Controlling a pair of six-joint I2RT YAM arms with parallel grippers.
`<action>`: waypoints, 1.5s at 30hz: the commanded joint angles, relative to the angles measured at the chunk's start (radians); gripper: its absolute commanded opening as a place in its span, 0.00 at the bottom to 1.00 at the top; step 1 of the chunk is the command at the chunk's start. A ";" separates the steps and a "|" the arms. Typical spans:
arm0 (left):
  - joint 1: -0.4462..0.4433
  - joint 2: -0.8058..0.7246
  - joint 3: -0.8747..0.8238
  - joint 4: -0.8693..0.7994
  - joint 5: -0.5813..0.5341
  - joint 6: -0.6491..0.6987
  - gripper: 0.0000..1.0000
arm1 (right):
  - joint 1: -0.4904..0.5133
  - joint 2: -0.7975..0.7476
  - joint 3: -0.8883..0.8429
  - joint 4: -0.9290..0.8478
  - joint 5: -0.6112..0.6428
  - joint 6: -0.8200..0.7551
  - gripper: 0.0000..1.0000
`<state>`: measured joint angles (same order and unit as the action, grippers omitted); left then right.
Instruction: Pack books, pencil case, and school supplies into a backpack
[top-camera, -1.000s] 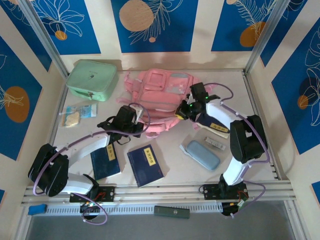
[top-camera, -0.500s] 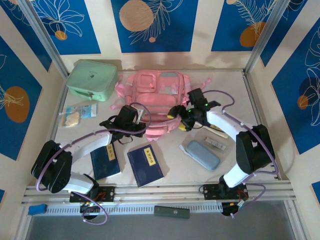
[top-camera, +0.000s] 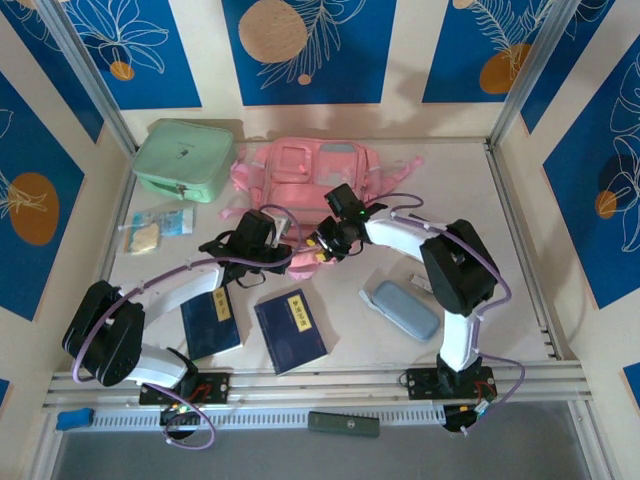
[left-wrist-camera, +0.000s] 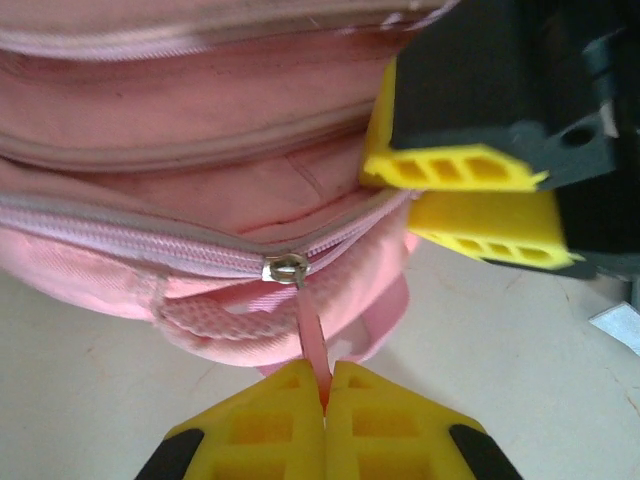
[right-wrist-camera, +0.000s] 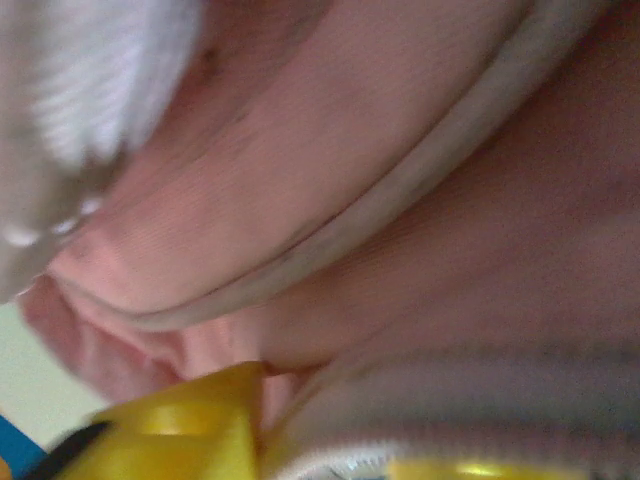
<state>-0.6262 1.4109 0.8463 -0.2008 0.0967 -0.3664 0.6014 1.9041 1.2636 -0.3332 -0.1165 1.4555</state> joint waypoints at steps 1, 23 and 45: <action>-0.008 -0.024 0.021 0.015 0.041 -0.006 0.00 | -0.008 0.002 0.031 0.023 0.012 -0.056 0.14; 0.178 0.028 0.038 -0.005 -0.300 -0.045 0.00 | -0.293 -0.364 -0.188 -0.186 -0.179 -0.596 0.00; 0.220 -0.033 -0.179 0.340 0.372 0.051 0.43 | -0.294 -0.356 -0.123 -0.175 -0.243 -0.589 0.00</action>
<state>-0.4011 1.3838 0.6807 0.0463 0.3420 -0.3759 0.3225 1.5745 1.0752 -0.5121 -0.2752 0.9009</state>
